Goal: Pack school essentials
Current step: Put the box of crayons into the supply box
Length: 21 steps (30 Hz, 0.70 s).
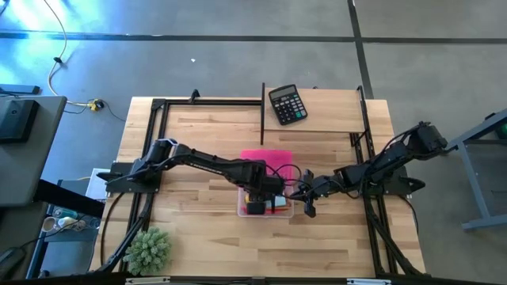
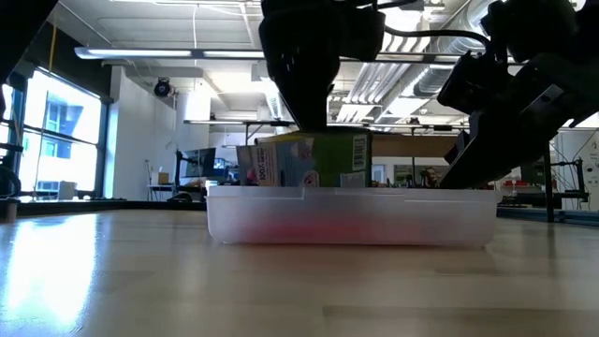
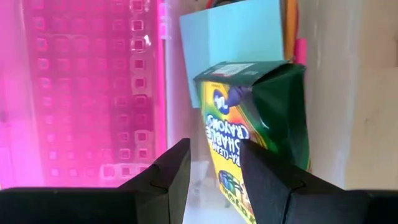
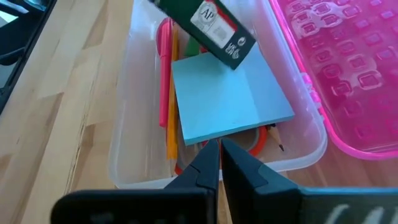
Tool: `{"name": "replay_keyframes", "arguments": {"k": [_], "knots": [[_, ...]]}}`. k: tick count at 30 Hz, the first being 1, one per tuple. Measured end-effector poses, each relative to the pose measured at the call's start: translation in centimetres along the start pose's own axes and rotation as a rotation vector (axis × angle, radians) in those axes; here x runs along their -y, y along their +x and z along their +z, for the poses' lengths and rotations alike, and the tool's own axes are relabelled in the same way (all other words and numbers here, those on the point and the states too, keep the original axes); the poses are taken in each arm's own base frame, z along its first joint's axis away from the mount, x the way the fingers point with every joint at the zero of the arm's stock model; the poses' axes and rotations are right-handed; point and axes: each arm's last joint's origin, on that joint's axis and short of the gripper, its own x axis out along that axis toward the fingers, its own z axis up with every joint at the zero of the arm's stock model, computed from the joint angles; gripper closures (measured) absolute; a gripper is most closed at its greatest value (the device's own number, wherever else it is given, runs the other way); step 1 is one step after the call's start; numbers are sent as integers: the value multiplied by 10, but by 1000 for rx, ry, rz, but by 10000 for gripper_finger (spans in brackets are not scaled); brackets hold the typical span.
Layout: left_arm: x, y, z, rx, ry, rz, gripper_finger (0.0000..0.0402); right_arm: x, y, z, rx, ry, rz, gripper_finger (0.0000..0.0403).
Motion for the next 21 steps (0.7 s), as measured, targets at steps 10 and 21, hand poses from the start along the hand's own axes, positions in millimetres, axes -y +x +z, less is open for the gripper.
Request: {"name": "replay_keyframes", "arguments": {"k": [10, 21], "knots": [[16, -3, -3, 4, 1, 10, 275, 1, 0, -1, -10, 23, -5, 392], [36, -22, -16, -24, 1, 93, 275, -9, 2, 11, 1, -9, 25, 392]]}}
